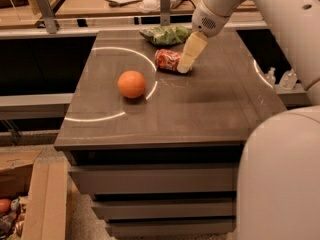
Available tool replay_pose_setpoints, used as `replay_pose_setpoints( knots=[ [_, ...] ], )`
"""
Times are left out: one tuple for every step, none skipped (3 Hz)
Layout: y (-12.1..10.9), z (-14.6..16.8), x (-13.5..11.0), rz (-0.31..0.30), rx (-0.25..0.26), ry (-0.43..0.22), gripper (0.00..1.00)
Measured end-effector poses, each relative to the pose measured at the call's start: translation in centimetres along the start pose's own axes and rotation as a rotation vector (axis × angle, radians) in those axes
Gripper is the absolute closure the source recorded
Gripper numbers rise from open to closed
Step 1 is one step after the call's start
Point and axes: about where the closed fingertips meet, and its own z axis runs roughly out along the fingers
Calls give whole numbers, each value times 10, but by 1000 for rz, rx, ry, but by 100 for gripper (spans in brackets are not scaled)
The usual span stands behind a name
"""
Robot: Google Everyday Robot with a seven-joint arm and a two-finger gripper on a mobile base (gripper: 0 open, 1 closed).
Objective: Place coke can upright
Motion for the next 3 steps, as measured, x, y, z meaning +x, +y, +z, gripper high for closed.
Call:
replay_pose_setpoints(
  knots=[
    [-15, 23, -11, -2, 3, 29, 0],
    [-27, 50, -22, -7, -5, 52, 0],
    [-38, 77, -29, -9, -18, 73, 0]
  ],
)
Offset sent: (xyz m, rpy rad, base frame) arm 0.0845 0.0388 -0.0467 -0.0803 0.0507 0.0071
